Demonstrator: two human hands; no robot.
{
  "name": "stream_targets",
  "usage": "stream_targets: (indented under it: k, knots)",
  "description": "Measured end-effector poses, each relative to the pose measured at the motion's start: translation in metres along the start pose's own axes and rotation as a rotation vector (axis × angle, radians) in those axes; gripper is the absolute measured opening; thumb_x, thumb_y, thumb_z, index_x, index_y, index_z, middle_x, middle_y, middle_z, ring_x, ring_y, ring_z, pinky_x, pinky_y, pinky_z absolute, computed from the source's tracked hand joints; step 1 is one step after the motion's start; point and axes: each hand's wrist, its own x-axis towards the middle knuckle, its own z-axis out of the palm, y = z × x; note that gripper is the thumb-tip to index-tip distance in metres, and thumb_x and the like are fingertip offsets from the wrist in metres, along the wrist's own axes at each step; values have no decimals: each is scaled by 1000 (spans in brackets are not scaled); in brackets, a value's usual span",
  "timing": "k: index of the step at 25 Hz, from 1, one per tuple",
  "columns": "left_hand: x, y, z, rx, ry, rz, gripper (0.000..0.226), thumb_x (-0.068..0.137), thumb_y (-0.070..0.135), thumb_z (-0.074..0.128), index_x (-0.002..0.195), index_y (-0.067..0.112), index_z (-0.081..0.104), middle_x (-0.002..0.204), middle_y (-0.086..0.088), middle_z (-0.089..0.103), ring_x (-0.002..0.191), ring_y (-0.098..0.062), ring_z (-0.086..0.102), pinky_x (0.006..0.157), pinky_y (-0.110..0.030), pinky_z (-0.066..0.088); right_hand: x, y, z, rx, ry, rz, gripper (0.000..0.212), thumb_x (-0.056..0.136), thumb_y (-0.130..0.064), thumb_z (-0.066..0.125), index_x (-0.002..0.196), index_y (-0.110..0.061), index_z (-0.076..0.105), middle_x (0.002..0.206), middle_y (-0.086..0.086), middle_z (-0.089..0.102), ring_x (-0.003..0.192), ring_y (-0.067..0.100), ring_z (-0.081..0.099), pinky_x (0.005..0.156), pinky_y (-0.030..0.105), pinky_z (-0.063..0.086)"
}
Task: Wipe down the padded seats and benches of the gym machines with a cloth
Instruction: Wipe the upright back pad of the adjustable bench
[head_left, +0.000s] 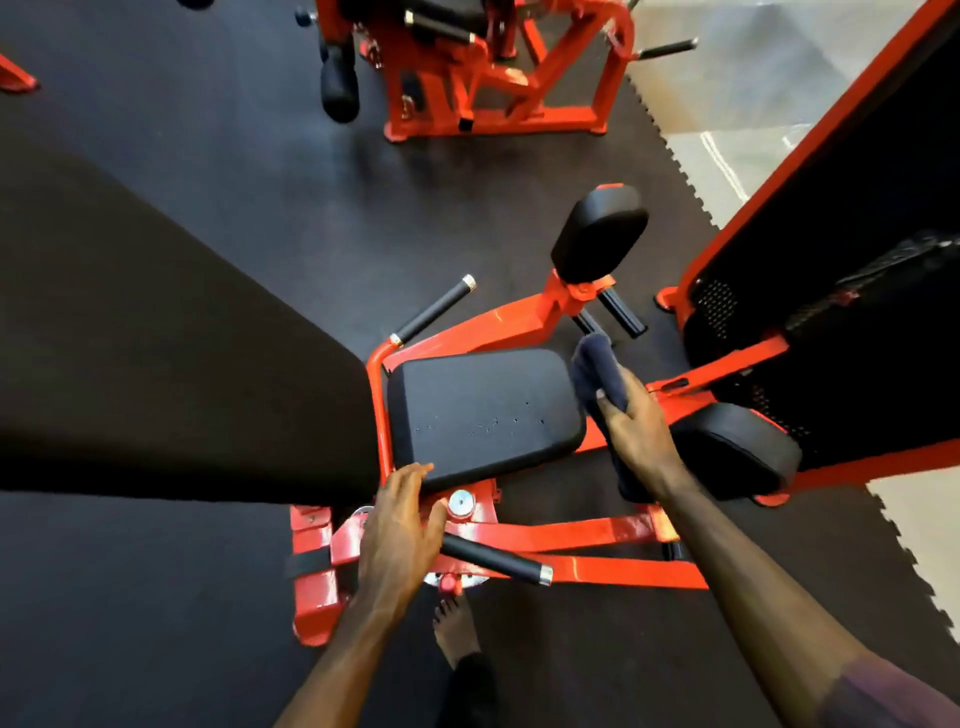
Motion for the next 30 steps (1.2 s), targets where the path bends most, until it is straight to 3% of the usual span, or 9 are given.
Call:
stream_targets:
  k: [2,5,7,9,13,19,23,27,30]
  knots:
    - [23,-23,43,102,24,-26,62,97,33,68,153,14,50,159,-6,48,147,-30,45,119,-50,41,41,35,44,-73,-95,-20,65,99,-23,59,159,-8,41,166,10,38,155,24,33,126,30,22]
    - [43,-47,98,195,58,-105,77,101,52,50,162,8,35,172,-14,26,159,-34,25,126,-53,31,58,90,102,-556,-299,-78,92,86,-83,49,162,-32,35,176,1,11,162,26,11,126,53,18]
    - [45,-54,127,242,131,-98,83,102,57,44,165,7,28,175,-15,13,162,-33,14,128,-52,24,65,110,117,-765,-178,-204,89,79,-94,44,151,-42,46,172,-1,17,158,24,16,119,60,24]
    - [46,-58,144,283,220,-83,83,104,56,45,166,7,22,176,-14,6,163,-31,8,128,-56,19,73,110,124,-829,-92,-349,83,85,-91,39,151,-40,47,171,-1,20,160,25,14,120,64,22]
    - [46,-73,166,385,357,-79,81,105,59,43,168,13,20,177,-9,8,163,-26,9,126,-67,16,71,140,149,-1019,-106,-588,81,96,-86,15,166,-44,18,177,-6,3,162,37,-3,118,78,13]
    - [43,-80,172,349,456,-86,81,104,66,37,169,21,20,178,1,5,163,-16,6,126,-63,18,105,123,155,-976,-11,-367,86,93,-85,7,167,-40,8,177,-1,1,159,46,4,121,72,17]
    - [43,-85,177,322,515,-70,82,102,70,34,169,24,19,177,3,6,163,-15,7,128,-58,18,88,148,152,-1027,-42,-614,79,97,-81,15,166,-43,14,177,-4,6,161,43,6,124,69,12]
    - [45,-86,174,314,477,-104,86,101,76,26,169,25,13,177,4,5,163,-15,5,128,-59,16,119,132,141,-940,-61,-345,76,100,-75,25,166,-41,10,177,-4,-3,159,48,3,123,71,10]
    - [45,-86,176,305,460,-115,87,100,76,28,169,25,12,177,4,5,163,-14,3,128,-59,15,109,126,152,-980,-107,-540,78,98,-76,18,167,-39,13,177,-1,4,159,47,7,125,67,12]
